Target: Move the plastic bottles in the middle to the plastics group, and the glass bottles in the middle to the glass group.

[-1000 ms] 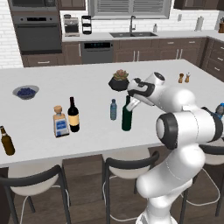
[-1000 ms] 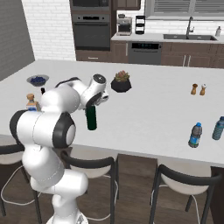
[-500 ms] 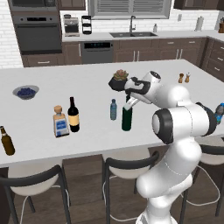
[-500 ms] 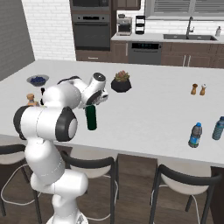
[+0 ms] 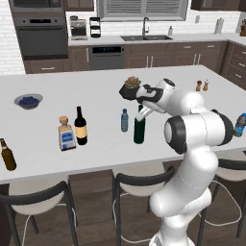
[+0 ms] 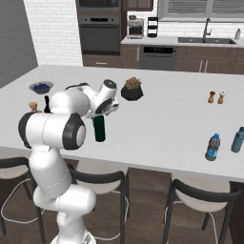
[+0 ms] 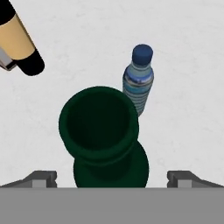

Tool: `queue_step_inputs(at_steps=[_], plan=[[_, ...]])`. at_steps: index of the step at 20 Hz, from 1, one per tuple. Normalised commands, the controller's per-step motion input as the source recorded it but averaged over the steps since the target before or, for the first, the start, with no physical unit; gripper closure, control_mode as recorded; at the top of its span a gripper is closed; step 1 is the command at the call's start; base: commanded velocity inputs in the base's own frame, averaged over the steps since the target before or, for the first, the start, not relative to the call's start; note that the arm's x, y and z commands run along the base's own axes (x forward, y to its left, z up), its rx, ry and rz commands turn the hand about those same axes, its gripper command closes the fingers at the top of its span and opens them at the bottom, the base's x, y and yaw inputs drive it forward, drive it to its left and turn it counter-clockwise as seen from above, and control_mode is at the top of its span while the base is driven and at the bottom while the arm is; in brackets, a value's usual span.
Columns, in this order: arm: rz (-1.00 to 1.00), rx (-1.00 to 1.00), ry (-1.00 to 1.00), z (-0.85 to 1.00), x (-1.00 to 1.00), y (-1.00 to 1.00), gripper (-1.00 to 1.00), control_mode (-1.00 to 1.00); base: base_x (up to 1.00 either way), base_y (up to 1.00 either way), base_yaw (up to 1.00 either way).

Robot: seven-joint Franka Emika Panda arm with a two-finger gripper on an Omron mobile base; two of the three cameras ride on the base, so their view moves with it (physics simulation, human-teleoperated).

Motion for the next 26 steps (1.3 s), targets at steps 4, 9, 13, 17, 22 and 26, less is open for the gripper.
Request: queue_step_inputs(at_steps=[4,9,13,17,22,26], plan=[[0.00,0.00,0.00,-0.06,0.00,0.03,-1.00,-1.00,0.00,0.00,0.00],[0.00,0.00,0.00,-0.05,0.00,0.12,-1.00,-1.00,0.00,0.00,0.00],[0.00,0.02,0.00,-0.16,0.00,0.02,-1.00,-1.00,0.00,0.00,0.00],[0.00,0.02,0.00,-0.05,0.00,0.00,-1.00,-1.00,0.00,0.00,0.00],[0.00,0.00,0.00,0.00,0.00,0.00,1.00,-1.00,0.00,0.00,0.00],[0.00,0.00,0.00,0.00,0.00,0.00,1.00,-1.00,0.00,0.00,0.00]])
